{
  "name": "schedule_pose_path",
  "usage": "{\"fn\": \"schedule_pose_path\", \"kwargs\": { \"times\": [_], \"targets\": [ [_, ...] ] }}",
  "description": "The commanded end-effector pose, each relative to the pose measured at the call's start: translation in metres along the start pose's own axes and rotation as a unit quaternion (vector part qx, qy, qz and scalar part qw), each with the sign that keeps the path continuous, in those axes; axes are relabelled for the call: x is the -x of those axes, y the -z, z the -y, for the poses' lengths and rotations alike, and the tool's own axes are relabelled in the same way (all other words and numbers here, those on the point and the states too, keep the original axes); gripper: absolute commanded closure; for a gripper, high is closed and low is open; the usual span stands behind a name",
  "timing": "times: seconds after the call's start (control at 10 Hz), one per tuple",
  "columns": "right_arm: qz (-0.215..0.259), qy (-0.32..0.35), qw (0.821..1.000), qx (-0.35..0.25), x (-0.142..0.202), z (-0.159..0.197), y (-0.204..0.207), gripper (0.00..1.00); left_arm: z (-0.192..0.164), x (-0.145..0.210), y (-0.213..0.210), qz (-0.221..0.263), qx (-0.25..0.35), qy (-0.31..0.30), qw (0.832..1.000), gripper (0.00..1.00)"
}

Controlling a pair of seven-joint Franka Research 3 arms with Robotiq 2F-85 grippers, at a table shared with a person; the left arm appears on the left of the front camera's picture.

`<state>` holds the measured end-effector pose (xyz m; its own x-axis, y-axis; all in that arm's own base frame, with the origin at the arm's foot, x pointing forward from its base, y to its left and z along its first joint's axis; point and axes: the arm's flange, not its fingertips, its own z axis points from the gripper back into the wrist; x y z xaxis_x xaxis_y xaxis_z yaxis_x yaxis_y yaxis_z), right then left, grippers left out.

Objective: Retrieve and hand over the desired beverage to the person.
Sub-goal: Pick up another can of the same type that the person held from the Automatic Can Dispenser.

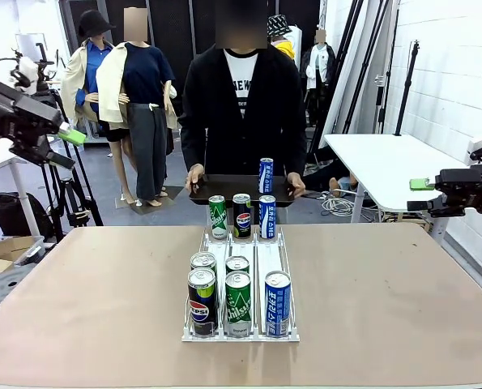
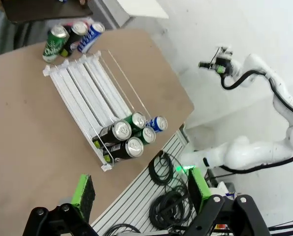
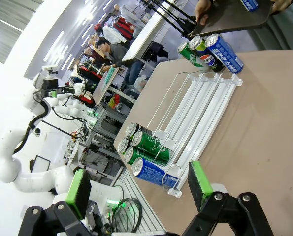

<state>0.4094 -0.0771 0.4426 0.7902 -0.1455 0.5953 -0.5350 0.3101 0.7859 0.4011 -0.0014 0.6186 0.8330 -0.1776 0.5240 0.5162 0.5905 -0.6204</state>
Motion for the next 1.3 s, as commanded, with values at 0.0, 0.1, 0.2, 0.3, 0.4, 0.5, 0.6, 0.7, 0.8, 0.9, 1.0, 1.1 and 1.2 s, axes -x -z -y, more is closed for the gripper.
{"fn": "schedule_pose_path", "kwargs": {
  "times": [0.0,0.1,0.2,0.3,0.4,0.5,0.6,0.7,0.8,0.9,1.0,1.1,1.2],
  "targets": [
    [0.004,-0.001,1.000,-0.005,0.000,-0.001,0.000,0.00,0.020,-0.003,0.019,-0.032,-0.043,0.018,0.998,0.00],
    [0.004,-0.001,1.000,-0.005,0.000,-0.001,0.000,0.00,0.033,-0.003,0.027,-0.041,-0.056,0.032,0.997,0.00],
    [0.004,-0.001,1.000,-0.005,0.000,-0.001,0.000,0.00,0.046,-0.005,0.034,-0.051,-0.069,0.044,0.995,0.00],
    [0.004,-0.001,1.000,-0.005,0.000,-0.001,0.000,0.00,0.056,-0.006,0.042,-0.062,-0.081,0.051,0.993,0.00],
    [0.004,-0.001,1.000,-0.005,0.000,-0.001,0.000,0.00,0.069,-0.007,0.055,-0.080,-0.101,0.058,0.990,0.00],
    [0.004,-0.001,1.000,-0.005,0.000,-0.001,0.000,0.00,0.080,-0.007,0.066,-0.092,-0.113,0.068,0.987,0.00],
    [0.004,-0.001,1.000,-0.005,0.000,-0.001,0.000,0.00,0.092,-0.005,0.076,-0.105,-0.125,0.076,0.984,0.00],
    [0.004,-0.001,1.000,-0.005,0.000,-0.001,0.000,0.00,0.100,-0.004,0.087,-0.119,-0.139,0.084,0.979,0.00],
    [0.004,-0.001,1.000,-0.005,0.000,-0.001,0.000,0.00,0.107,-0.004,0.101,-0.135,-0.158,0.087,0.974,0.00],
    [0.004,-0.001,1.000,-0.005,0.000,-0.001,0.000,0.00,0.114,-0.004,0.115,-0.147,-0.175,0.094,0.969,0.00],
    [0.004,-0.001,1.000,-0.005,0.000,-0.001,0.000,0.00,0.122,-0.004,0.128,-0.157,-0.188,0.099,0.964,0.00],
    [0.004,-0.001,1.000,-0.005,0.000,-0.001,0.000,0.00,0.125,-0.005,0.140,-0.167,-0.199,0.099,0.960,0.00],
    [0.004,-0.001,1.000,-0.005,0.000,-0.001,0.000,0.00,0.129,-0.005,0.152,-0.178,-0.205,0.101,0.957,0.00]
  ]
}}
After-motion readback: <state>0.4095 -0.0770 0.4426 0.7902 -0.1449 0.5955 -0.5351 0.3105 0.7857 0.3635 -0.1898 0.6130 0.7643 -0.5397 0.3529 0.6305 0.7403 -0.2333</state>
